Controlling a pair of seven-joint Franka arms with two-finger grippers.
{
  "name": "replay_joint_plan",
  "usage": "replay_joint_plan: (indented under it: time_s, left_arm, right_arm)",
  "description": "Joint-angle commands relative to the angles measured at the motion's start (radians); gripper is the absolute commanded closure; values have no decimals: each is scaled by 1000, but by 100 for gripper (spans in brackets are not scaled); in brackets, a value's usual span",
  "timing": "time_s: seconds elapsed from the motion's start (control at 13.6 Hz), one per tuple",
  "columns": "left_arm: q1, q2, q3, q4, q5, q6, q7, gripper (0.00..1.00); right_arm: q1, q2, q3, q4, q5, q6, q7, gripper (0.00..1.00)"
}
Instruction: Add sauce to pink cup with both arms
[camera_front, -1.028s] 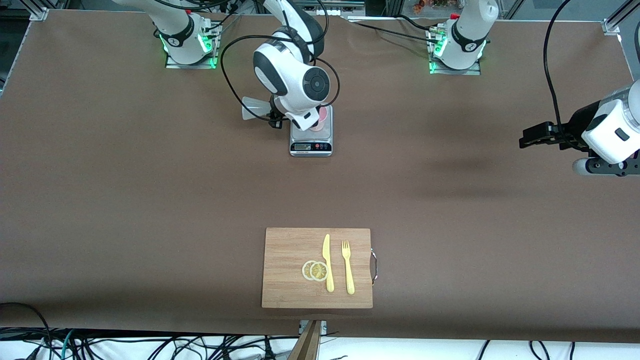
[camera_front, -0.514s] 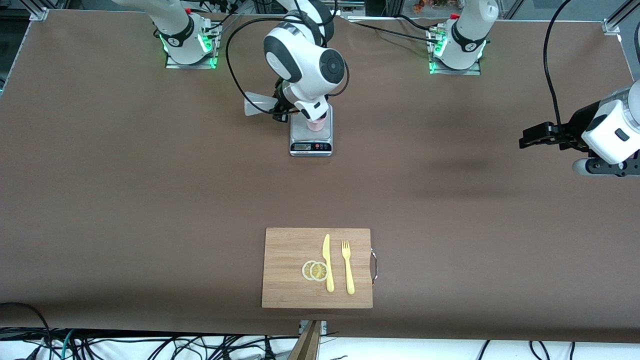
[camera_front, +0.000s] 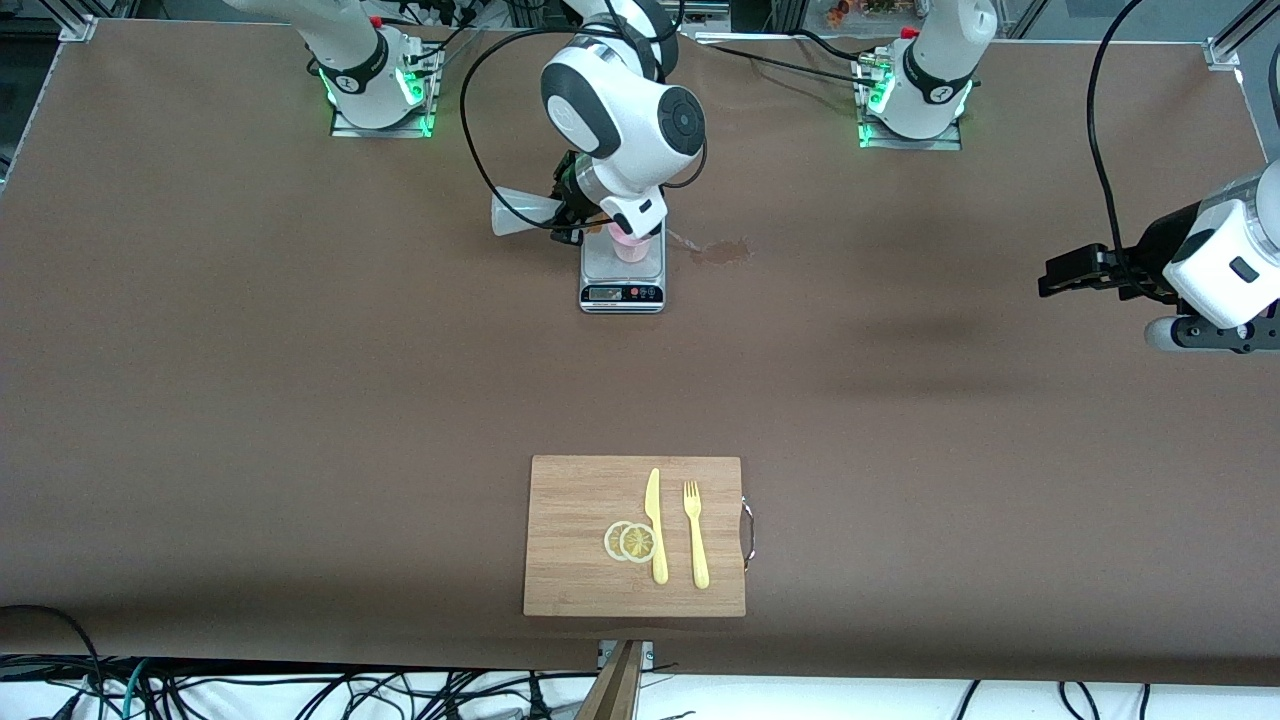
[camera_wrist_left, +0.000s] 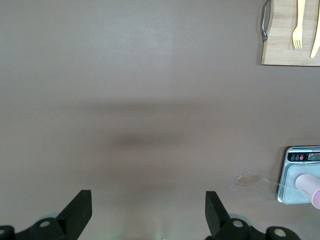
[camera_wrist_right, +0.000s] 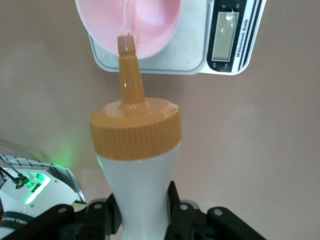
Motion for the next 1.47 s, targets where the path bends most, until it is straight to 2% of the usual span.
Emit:
replay_joint_plan:
  time_s: [0.0,0.15,0.37,0.59,0.88,1.17,1.32,1.39]
  left_arm:
    - [8,14,-2,32,8,-21,30,0]
    - [8,16,-2,32,8,-21,30,0]
    - [8,16,-2,32,7,-21,30,0]
    - [8,16,0,32,7,-19,30,0]
    - [8,16,-2,32,7,-21,29,0]
    - [8,20,0,32,5,-18,29,0]
    - [9,23,1,32,5,-18,29,0]
    - [8,23,1,34,5,-15,29,0]
  right_arm:
    - [-66,-2,3,30,57,-31,-58,58]
    - [-77,-15,-1,26,82,-34,-89,48]
    - [-92,-34,-4,24,88,-69,-101,47]
    - [-141,-59,-4,21,166,-49,-143,47]
    - [-175,-97,-4,22,202,-45,-153,51]
    - [-196,-138,-57,3,335,7,-198,52]
    - [-238,-192,-97,-95,483,140,-300,54]
    - [-239,-235,-150,-162,574,200,-377,54]
